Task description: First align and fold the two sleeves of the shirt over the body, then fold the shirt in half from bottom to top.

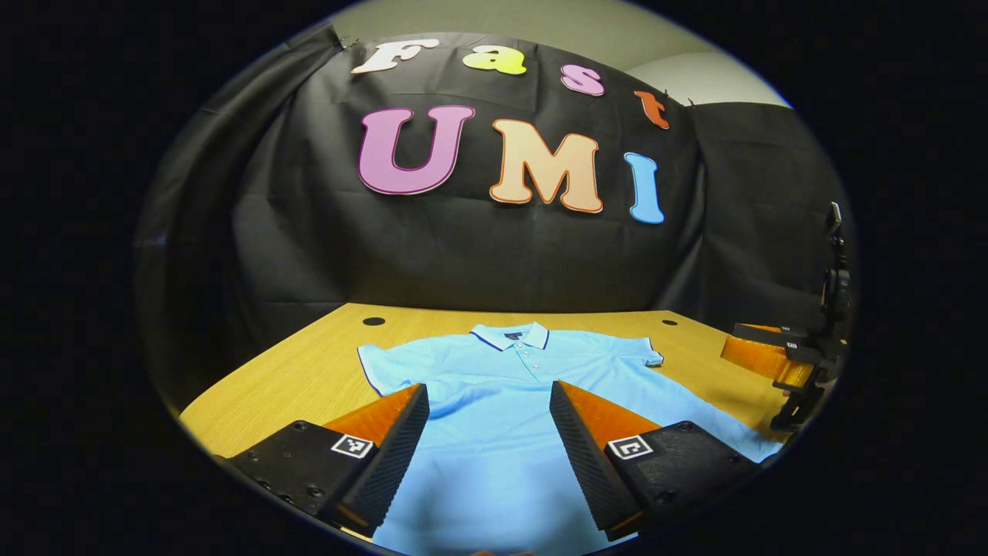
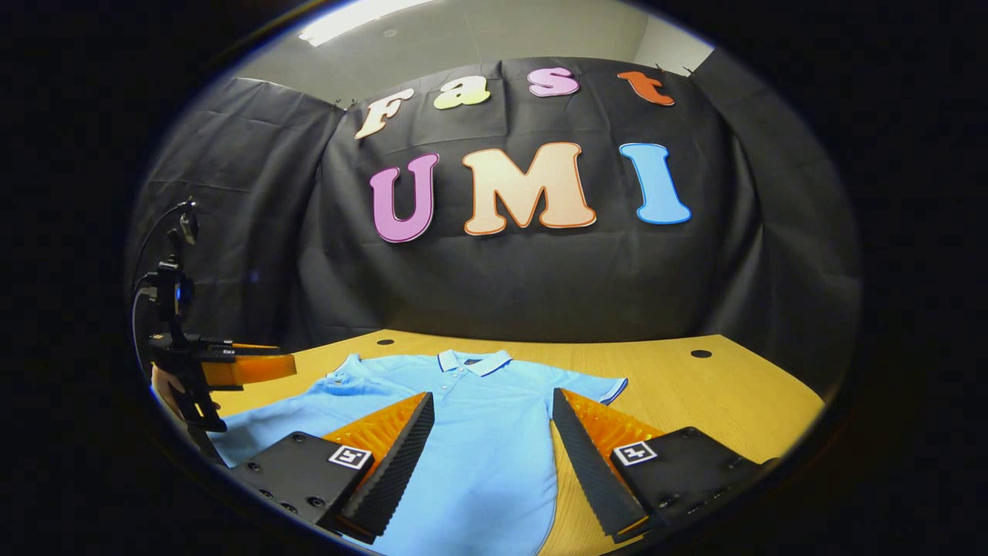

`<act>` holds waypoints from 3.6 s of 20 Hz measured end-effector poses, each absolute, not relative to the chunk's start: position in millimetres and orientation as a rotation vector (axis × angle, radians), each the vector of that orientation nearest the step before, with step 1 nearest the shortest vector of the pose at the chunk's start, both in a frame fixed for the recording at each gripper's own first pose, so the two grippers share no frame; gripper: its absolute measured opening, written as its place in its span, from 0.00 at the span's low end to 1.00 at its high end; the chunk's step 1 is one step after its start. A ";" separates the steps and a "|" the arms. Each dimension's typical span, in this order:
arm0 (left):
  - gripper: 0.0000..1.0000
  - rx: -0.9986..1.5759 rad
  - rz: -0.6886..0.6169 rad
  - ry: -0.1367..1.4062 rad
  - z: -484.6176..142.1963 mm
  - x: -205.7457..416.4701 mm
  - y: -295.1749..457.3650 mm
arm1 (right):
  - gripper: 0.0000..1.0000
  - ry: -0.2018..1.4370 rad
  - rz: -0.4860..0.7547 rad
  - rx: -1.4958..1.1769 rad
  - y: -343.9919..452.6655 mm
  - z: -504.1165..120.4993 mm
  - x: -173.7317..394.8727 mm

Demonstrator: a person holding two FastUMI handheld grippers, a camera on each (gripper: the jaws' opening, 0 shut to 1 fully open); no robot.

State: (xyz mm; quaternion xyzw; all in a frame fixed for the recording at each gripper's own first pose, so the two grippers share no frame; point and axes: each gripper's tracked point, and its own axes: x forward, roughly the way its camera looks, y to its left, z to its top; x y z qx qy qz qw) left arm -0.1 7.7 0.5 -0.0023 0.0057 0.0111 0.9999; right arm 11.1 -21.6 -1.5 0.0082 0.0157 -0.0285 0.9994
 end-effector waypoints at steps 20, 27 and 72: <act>0.94 -0.065 0.002 0.009 3.7 6.4 16.5 | 0.96 0.542 -0.217 0.092 -167.5 -84.0 184.7; 0.94 -0.067 0.004 0.018 0.6 10.5 19.8 | 0.97 0.573 -0.286 0.136 -188.4 -119.2 203.3; 0.93 -0.086 0.003 0.013 2.2 13.1 34.6 | 0.04 0.472 0.150 0.058 87.6 -98.1 253.7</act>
